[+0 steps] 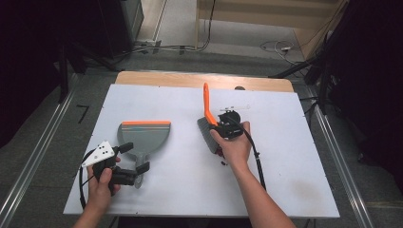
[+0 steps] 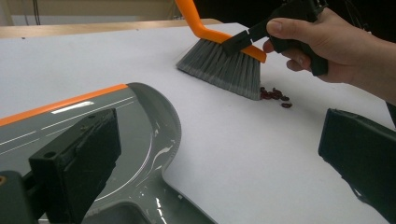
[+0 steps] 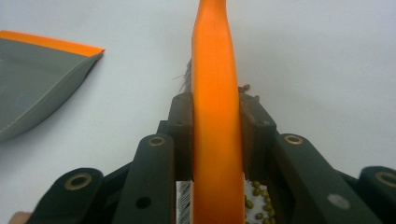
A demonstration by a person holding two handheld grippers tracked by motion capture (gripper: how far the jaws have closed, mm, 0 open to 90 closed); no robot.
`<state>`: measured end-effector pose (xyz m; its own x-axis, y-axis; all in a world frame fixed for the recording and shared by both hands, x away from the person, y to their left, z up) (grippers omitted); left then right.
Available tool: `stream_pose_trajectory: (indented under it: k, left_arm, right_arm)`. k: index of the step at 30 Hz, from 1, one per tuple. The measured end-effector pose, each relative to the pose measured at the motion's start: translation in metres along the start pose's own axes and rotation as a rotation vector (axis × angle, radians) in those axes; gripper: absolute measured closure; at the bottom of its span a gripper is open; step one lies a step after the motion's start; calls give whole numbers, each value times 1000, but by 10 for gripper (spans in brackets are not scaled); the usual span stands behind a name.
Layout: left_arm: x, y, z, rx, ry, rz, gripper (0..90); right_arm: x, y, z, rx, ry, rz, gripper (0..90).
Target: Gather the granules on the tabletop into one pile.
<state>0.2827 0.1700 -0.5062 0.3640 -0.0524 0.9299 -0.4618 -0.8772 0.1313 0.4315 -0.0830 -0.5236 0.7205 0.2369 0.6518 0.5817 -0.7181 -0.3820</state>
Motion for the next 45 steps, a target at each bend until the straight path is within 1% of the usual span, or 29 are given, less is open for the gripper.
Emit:
stream_pose_trajectory:
  k: [7, 12, 13, 15, 19, 22, 24, 25, 26, 28, 30, 31, 34, 38, 41, 42, 43, 44, 45]
  left_arm:
    - [0, 0, 0, -1, 0, 1, 0]
    - [0, 0, -1, -1, 1, 2, 0]
    - [0, 0, 0, -1, 1, 3, 0]
    - [0, 0, 0, 0, 0, 3, 0]
    - [0, 0, 0, 1, 1, 1, 0]
    - [0, 0, 0, 2, 2, 1, 0]
    - [0, 0, 0, 1, 1, 1, 0]
    - [0, 0, 0, 1, 2, 0, 0]
    - [0, 0, 0, 1, 1, 0, 0]
    - [0, 0, 0, 2, 1, -3, 0]
    - [0, 0, 1, 1, 2, -2, 0]
    - [0, 0, 1, 0, 1, 0, 0]
    - [0, 1, 2, 1, -2, 0, 0]
    - [-1, 2, 3, 0, -5, 5, 0]
    - [-1, 3, 4, 0, -10, 6, 0]
    - [-1, 4, 4, -1, -8, 6, 0]
    - [-1, 5, 5, -2, -7, 5, 0]
    - [-1, 5, 5, 0, -7, 5, 0]
    - [-1, 5, 5, -1, -8, 7, 0]
  right_arm:
    - [-2, 9, -7, -19, 19, 24, 685]
    - [-3, 13, -11, -28, 30, 31, 685]
    - [-3, 13, -12, -27, 33, 33, 685]
    - [-2, 12, -13, -2, 41, 50, 686]
    - [1, 10, -19, 15, 47, 24, 688]
    - [5, 8, -28, 43, 53, -18, 689]
    - [8, 5, -36, 73, 53, -57, 689]
    - [8, 5, -40, 75, 48, -76, 689]
    - [8, 4, -45, 82, 37, -96, 689]
    - [7, 0, -54, 128, 18, -143, 689]
    - [3, -2, -63, 135, -6, -191, 689]
    - [0, -3, -67, 142, -23, -220, 689]
    - [-12, -7, -79, 170, -71, -277, 689]
    - [-33, -14, -89, 240, -130, -377, 690]
    - [-48, -18, -91, 296, -170, -415, 690]
    - [-53, -19, -90, 304, -190, -415, 690]
    - [-57, -19, -89, 311, -205, -428, 690]
    - [-62, -20, -88, 321, -217, -431, 690]
    - [-67, -22, -87, 341, -231, -439, 690]
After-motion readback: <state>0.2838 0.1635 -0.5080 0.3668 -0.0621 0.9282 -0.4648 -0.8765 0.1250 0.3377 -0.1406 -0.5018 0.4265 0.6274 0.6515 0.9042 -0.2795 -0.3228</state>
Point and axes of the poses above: each handheld gripper's, and its own axes: z roughly forward along the jaws, x roughly out of its top, y roughly to its right, the point moved 9 cm from there along z, roughly forward along the jaws, and after that the axes turned 15 degrees about x, right-handed, at the moved point
